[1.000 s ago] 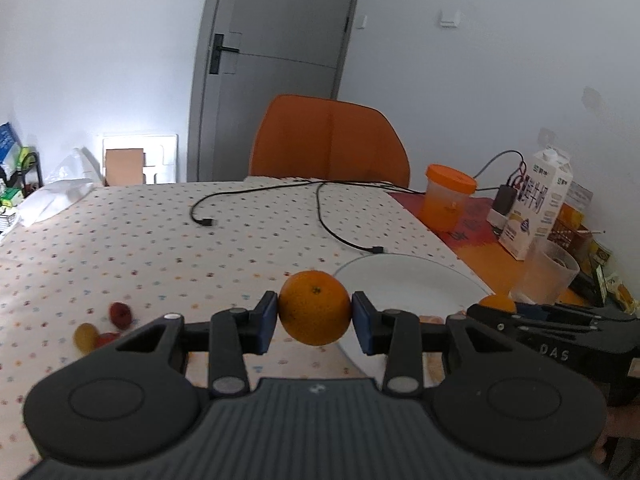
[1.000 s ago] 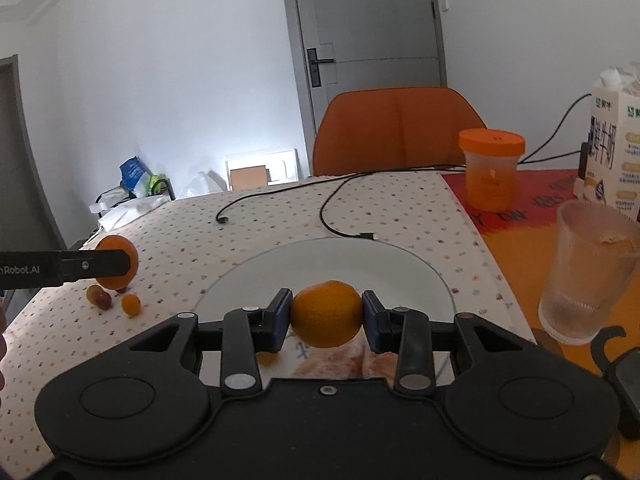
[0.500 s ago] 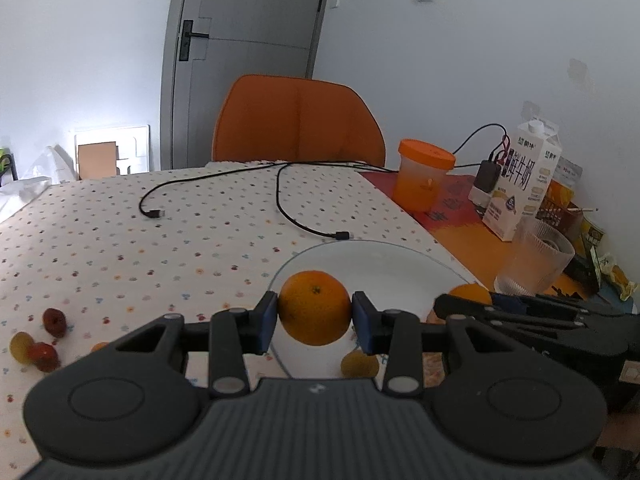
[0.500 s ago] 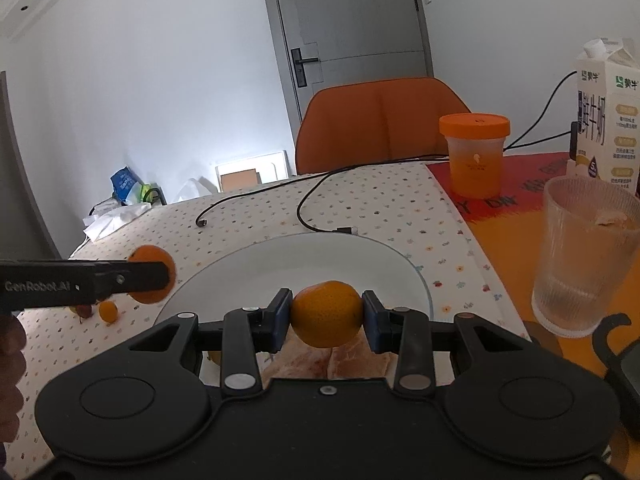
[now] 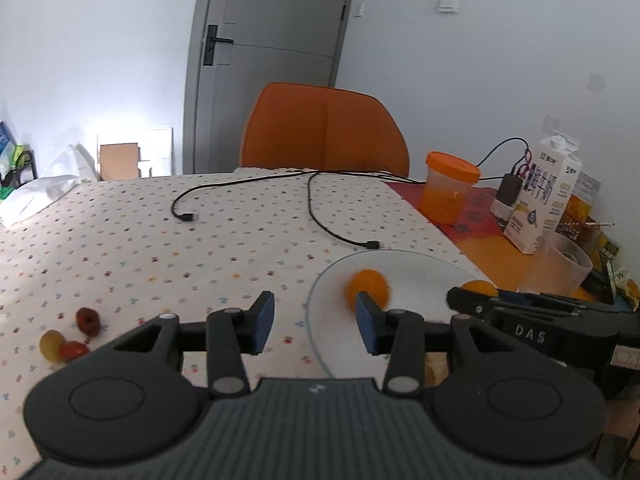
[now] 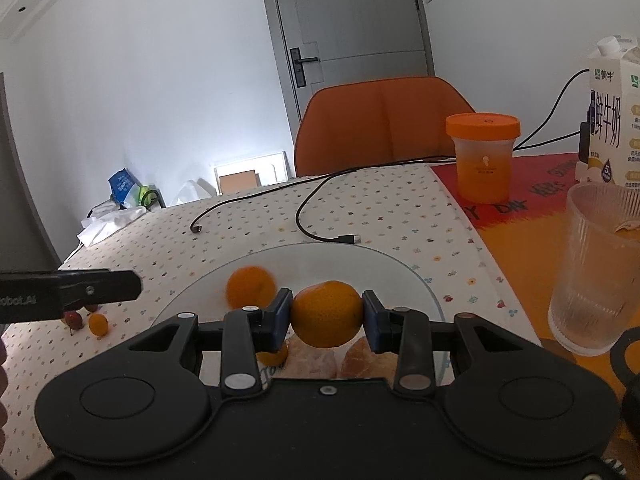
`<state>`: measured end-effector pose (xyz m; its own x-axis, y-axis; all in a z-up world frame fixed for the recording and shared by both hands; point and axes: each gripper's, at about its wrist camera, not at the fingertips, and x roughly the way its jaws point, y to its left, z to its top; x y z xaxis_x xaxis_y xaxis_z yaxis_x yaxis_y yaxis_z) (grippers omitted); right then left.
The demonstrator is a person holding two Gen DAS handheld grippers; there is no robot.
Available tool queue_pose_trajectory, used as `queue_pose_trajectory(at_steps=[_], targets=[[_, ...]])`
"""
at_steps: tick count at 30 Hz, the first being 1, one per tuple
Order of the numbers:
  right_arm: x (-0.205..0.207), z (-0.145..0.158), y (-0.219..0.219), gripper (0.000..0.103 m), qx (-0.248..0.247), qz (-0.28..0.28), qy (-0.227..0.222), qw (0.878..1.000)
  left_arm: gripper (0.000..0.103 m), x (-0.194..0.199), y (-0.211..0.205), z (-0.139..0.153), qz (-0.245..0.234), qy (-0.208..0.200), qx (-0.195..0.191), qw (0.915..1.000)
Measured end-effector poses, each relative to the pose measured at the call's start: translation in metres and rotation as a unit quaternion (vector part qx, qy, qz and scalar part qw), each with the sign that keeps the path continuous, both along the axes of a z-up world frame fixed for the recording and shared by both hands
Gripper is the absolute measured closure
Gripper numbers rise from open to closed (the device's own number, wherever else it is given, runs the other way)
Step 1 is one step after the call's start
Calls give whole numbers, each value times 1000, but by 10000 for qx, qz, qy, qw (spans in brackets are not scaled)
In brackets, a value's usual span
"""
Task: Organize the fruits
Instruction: 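Open both tools to drop the oranges onto the plate, then move both open tools back to the remaining fruits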
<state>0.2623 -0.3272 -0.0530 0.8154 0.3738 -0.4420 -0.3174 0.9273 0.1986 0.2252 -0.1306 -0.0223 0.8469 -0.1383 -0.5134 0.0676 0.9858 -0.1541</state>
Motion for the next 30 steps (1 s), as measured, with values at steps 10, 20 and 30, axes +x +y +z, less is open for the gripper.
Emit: queue_pose_trajectory(at_steps=[10,20,30], targets=[[-11,10,4,33,125,4,-118,9999,17,-21,33,7,510,-111,114,9986],[-29,18,37,20,118,368,-228,9990,14,-44,75,9,959,-77,115,9953],[-39,24,71,10,126,686,-249,9973,14,-62,110,14,1144,-119,102,9933]])
